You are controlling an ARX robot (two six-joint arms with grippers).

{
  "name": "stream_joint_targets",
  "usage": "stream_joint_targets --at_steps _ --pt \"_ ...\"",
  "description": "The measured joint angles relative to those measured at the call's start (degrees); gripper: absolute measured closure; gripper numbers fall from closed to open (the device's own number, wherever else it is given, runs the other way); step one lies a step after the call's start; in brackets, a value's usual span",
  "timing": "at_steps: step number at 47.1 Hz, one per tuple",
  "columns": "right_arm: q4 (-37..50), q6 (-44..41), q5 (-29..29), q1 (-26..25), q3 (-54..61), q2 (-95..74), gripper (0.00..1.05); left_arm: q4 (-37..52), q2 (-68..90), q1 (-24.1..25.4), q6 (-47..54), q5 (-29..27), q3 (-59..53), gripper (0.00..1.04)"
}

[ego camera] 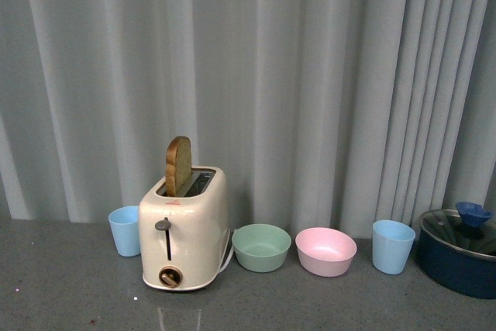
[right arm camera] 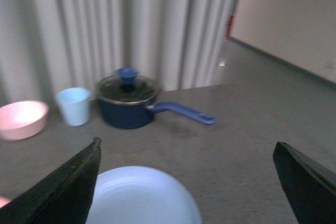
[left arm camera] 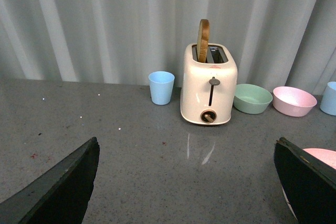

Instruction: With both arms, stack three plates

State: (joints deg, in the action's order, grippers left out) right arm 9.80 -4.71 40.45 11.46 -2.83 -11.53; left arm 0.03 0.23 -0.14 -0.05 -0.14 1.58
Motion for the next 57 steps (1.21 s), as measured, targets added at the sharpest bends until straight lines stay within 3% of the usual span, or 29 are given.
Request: stream_joint_targets --at_steps 3,6,15,21,25,31,37,57 --pt "3.0 -0.8 2.7 -1.9 -1.7 -3.5 0.07 0.0 0.0 0.0 0.0 0.2 0.0 0.08" --pt "7.2 -0.8 -0.2 -7.4 -4.6 -8.8 0.07 0.0 0.0 0.0 0.0 0.1 0.0 0.07" --pt "11.1 7.2 -27.6 -30.5 -19.4 -35.0 0.07 0.0 0.0 0.0 0.0 0.1 0.0 0.07" --pt "7.6 12.2 -38.9 -39.8 -28.8 -51.5 0.07 0.0 0.0 0.0 0.0 0.1 0.0 0.07" --pt "5.5 13.1 -42.3 -43.5 -34.6 -61.1 0.07 0.0 0.0 0.0 0.0 0.2 0.0 0.07" --pt "1.7 10.5 -44.7 -46.6 -41.5 -74.4 0.07 0.0 0.0 0.0 0.0 0.1 0.0 0.07" --pt "0.1 3.7 -47.0 -46.7 -41.1 -83.9 0.07 0.0 0.0 0.0 0.0 0.2 0.0 0.07" --pt "6.7 -12.3 -50.4 -42.6 -38.7 -97.7 0.07 0.0 0.0 0.0 0.0 0.1 0.0 0.07"
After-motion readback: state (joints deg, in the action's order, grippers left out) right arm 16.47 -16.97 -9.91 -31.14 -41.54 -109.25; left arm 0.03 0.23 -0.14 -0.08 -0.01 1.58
